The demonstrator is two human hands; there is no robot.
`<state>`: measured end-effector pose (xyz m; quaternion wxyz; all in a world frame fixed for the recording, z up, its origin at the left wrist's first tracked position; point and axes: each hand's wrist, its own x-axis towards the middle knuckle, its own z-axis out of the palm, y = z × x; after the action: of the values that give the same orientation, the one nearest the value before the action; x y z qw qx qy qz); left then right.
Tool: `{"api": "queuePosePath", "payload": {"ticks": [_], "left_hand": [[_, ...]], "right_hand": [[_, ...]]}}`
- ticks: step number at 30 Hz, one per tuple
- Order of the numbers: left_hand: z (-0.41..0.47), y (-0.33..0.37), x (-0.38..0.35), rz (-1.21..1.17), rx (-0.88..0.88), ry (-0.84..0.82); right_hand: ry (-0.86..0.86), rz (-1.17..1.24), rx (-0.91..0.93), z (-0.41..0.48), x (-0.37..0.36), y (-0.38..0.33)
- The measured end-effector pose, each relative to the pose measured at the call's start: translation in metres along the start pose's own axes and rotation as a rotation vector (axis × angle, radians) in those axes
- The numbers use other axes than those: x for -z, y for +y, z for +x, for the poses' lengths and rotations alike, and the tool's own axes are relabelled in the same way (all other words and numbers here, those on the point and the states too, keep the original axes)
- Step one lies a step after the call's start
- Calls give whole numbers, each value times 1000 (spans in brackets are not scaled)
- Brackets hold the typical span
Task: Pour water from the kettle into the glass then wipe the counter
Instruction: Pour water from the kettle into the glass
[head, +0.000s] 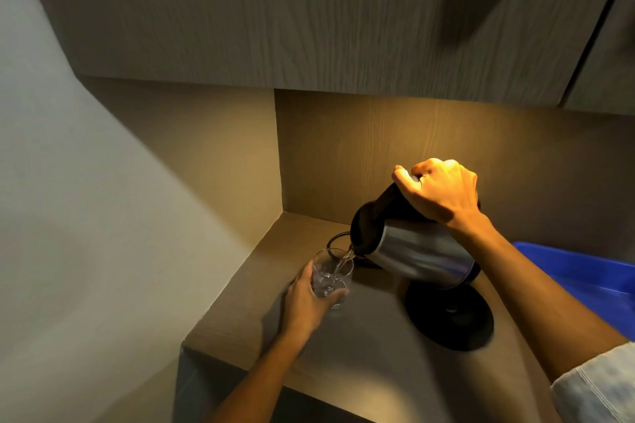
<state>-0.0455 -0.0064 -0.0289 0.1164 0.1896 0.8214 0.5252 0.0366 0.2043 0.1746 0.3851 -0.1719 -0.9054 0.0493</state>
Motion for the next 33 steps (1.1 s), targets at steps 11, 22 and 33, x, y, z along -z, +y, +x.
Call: {"api": "queuePosePath", "payload": {"ticks": [11,22,33], "left_hand": [[-2,3,2,-7,2,-19],[-5,5,3,26,-43,-8],[-5,3,0,-7,-41,-6]], "right_hand": [[12,-51,45,-2,3,-7],[25,-80,83,-3,2,-16],[54,-25,13,-8,-2,-4]]}}
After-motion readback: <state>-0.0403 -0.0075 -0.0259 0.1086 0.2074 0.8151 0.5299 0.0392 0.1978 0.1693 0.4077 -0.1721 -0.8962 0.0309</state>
